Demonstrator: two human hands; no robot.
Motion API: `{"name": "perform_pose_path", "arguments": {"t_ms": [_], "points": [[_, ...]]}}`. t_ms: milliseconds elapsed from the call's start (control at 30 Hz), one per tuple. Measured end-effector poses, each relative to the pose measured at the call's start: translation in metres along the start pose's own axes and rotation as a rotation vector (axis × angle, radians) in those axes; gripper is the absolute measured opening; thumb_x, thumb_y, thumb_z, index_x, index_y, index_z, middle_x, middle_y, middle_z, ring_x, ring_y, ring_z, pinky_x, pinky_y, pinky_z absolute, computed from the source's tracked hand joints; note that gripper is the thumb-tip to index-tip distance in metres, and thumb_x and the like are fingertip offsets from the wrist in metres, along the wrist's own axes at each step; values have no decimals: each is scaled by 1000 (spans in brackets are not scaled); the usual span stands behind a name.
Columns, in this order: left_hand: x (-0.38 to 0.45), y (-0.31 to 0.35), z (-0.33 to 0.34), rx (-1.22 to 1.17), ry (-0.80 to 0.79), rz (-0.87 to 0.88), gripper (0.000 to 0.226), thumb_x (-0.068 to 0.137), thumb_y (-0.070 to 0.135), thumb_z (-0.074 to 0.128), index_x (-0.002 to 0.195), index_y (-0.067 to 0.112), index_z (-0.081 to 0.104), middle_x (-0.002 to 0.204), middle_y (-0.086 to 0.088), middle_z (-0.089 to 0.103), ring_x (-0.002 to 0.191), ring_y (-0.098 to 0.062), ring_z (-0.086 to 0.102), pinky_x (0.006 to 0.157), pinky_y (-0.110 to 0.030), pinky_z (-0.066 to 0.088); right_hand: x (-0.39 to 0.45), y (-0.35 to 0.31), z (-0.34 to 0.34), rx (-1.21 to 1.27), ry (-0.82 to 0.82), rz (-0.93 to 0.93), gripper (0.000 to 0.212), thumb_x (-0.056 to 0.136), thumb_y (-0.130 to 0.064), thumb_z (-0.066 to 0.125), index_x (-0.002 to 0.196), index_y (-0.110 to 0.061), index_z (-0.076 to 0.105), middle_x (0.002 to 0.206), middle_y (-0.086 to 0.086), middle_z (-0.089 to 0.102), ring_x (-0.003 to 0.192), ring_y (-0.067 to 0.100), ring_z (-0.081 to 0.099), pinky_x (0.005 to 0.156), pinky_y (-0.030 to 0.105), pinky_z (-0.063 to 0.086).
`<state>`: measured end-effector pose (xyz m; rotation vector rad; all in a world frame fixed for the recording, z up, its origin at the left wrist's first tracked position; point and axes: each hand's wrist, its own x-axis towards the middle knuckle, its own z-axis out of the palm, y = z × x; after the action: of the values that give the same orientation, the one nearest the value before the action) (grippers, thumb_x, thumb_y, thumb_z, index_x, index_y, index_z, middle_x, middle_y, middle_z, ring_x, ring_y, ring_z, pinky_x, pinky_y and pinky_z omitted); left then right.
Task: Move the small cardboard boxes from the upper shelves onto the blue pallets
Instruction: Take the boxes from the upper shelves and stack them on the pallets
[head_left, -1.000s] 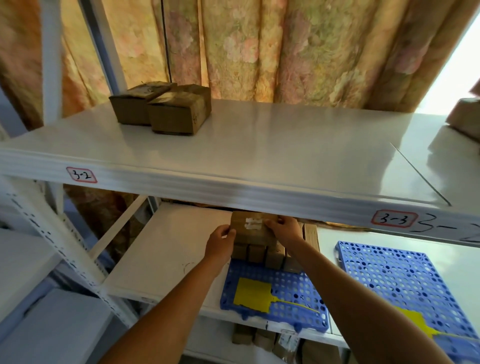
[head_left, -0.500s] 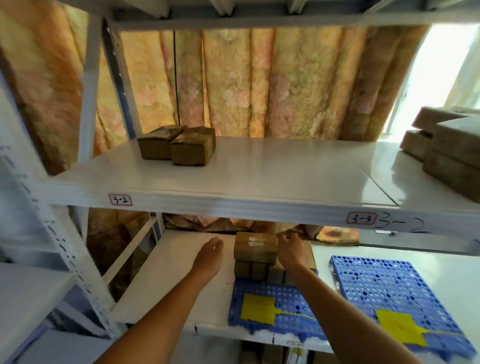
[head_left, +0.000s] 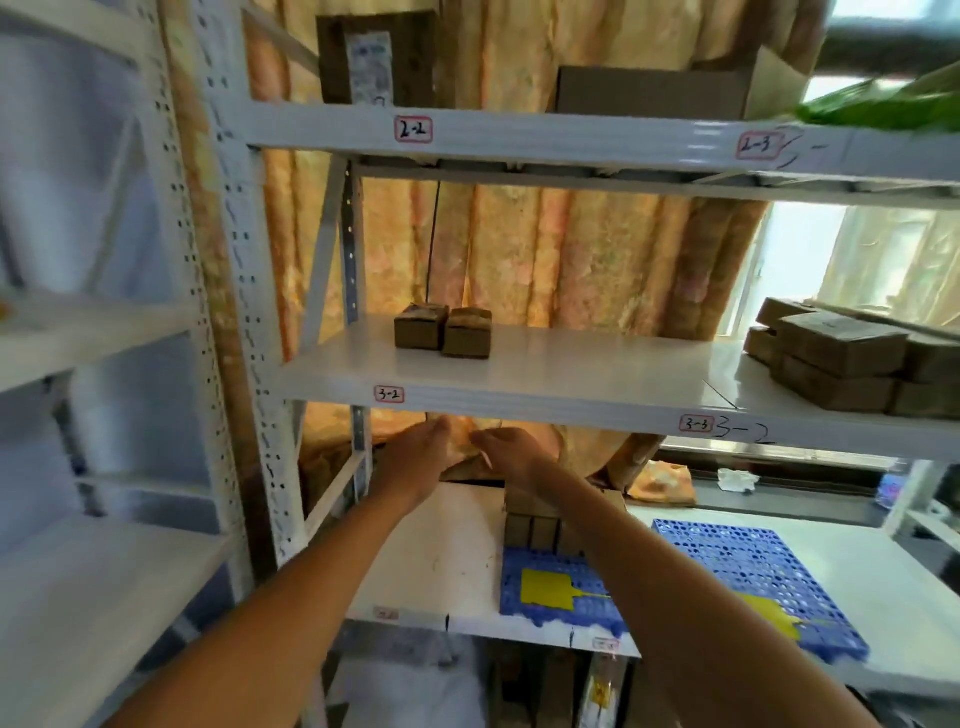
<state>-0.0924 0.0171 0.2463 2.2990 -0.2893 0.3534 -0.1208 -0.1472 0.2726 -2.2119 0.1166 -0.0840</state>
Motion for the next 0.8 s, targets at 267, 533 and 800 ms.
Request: {"name": "perform_pose_path", "arguments": {"t_ms": [267,533,800], "points": [[35,34,-78,-93,156,64,53,105,52,25,88,20,63,106,-17,70,83,-29,61,71,-36,42,6,-90,-29,-87,185,-207,44,104,-41,49,106,-5,75,104,17,72,99,36,65,85,41,50],[105,7,-73,-68,1,-59,60,103,57,24,148,25,46,142,-13,57,101,-28,64,85,-35,50,90,-82,-51,-77,275,-83,43,105,-44,42,106,-6,63,129,22,65,119,40,60,86,36,42],[214,-4,-54,-120,55,-363,88,91,79,12,157,23,27,159,-15,36,138,-40,40,114,-51,26,192,-68,-57,84,241,45,68,102,-60,42,139,-5,57,139,19,60,122,36,58,98,39,44]]}}
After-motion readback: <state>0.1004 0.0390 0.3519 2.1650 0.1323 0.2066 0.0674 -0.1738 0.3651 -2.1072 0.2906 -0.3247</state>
